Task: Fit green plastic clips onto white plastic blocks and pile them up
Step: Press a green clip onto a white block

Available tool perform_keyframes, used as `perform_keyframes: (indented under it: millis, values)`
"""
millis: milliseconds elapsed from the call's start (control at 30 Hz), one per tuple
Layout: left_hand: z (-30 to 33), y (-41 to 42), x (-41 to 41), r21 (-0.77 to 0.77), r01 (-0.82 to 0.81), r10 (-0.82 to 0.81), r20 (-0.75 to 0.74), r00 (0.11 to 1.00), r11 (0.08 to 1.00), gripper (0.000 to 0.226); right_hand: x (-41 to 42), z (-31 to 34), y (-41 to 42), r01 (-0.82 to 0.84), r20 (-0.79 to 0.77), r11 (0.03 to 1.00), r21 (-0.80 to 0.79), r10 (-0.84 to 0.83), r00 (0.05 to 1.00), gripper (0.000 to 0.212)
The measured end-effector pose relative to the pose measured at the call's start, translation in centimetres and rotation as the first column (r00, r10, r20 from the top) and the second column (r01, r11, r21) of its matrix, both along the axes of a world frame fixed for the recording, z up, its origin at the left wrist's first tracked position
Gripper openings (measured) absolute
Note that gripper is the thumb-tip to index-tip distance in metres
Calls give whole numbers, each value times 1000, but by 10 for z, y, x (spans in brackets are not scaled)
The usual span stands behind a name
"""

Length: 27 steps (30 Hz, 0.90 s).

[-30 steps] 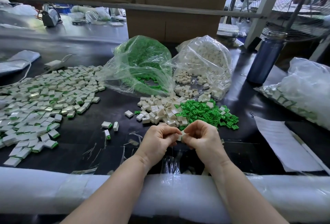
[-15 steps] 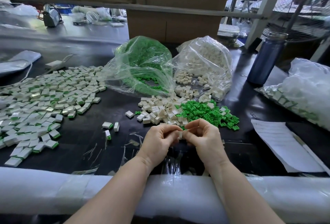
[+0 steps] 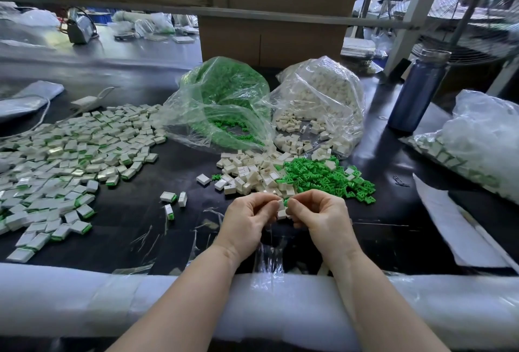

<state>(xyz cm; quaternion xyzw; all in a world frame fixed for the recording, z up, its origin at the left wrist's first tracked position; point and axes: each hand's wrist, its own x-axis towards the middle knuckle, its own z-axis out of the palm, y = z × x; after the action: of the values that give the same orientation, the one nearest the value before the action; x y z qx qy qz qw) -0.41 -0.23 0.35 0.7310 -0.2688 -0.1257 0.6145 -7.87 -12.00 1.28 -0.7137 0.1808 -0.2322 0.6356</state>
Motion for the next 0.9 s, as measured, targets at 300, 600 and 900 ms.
perform_keyframes:
  millis: [300,600,900]
  values:
    - [-2,0,-1,108,16,-22,49,999,994,10,4,-5,2,-27,-118,990,-137,11,993,13]
    - [-4,-1,-1,155,3,-32,187,982,988,11,4,-7,0,-10,-151,984,-177,-17,988,16]
    - [-3,-1,-2,182,12,-59,254,965,983,15,1,-3,0,-41,-169,988,-149,16,986,20]
